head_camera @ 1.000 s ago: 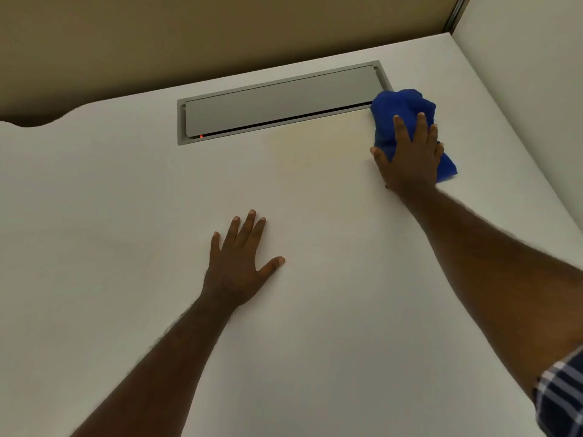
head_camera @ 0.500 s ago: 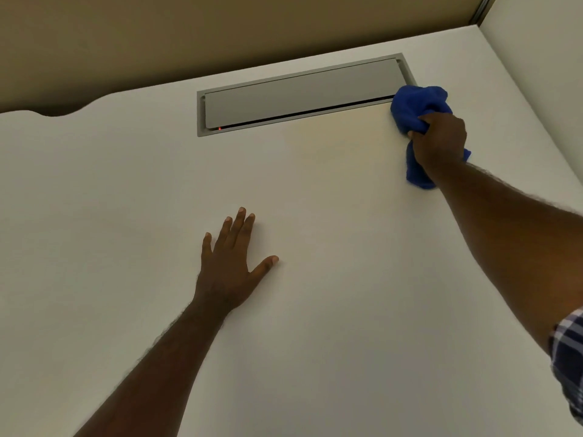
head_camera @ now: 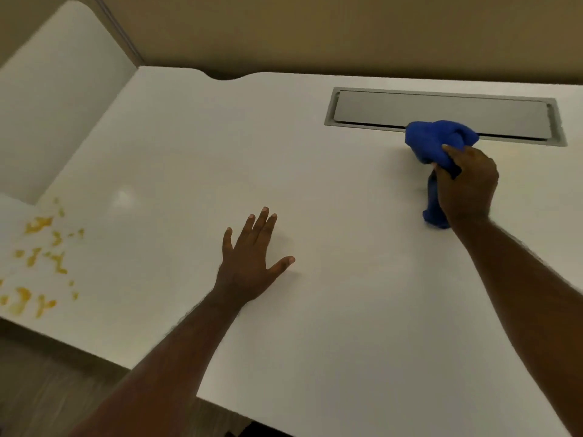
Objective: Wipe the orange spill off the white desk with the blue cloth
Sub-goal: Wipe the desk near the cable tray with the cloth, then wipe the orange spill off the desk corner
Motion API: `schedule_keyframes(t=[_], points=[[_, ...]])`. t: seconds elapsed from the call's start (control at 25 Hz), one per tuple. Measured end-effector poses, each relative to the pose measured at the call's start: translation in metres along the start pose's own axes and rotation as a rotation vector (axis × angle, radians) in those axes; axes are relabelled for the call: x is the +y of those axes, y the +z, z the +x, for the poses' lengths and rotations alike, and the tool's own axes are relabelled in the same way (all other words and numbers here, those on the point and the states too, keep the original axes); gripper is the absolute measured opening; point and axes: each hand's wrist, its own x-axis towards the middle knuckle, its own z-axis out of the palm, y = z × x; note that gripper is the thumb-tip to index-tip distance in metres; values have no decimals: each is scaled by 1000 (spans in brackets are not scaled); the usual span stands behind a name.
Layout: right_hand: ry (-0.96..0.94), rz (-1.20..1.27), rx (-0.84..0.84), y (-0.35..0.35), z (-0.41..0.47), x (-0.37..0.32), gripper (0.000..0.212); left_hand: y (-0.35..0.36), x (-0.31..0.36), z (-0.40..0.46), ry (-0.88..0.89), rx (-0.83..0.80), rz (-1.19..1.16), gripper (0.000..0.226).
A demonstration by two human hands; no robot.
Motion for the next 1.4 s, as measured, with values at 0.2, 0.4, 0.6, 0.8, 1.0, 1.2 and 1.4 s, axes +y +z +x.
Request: schedule_keyframes(t=[0.2, 0.4, 0.6, 0.8, 1.0, 1.2, 1.4], points=[[-124, 48, -164, 60, -34, -91, 31, -18, -63, -60, -200, 91, 1, 86], [-264, 187, -265, 110, -79, -183, 33, -28, -127, -125, -384, 123, -32, 85], [-424, 281, -337, 156, -132, -268, 36, -20, -184, -182, -550, 159, -20, 87], [-470, 323, -392, 196, -181, -331, 37, -14, -238, -217, -672, 99, -15, 89], [-530, 371, -500, 230, -230, -389, 39, -14, -278, -239, -705, 60, -68, 93], [-590, 403, -573, 261, -269, -440, 39, -13, -310, -251, -698, 91, -111, 94], [-481, 193, -814, 273, -299, -454, 39, -9, -332, -268, -687, 101, -136, 87]])
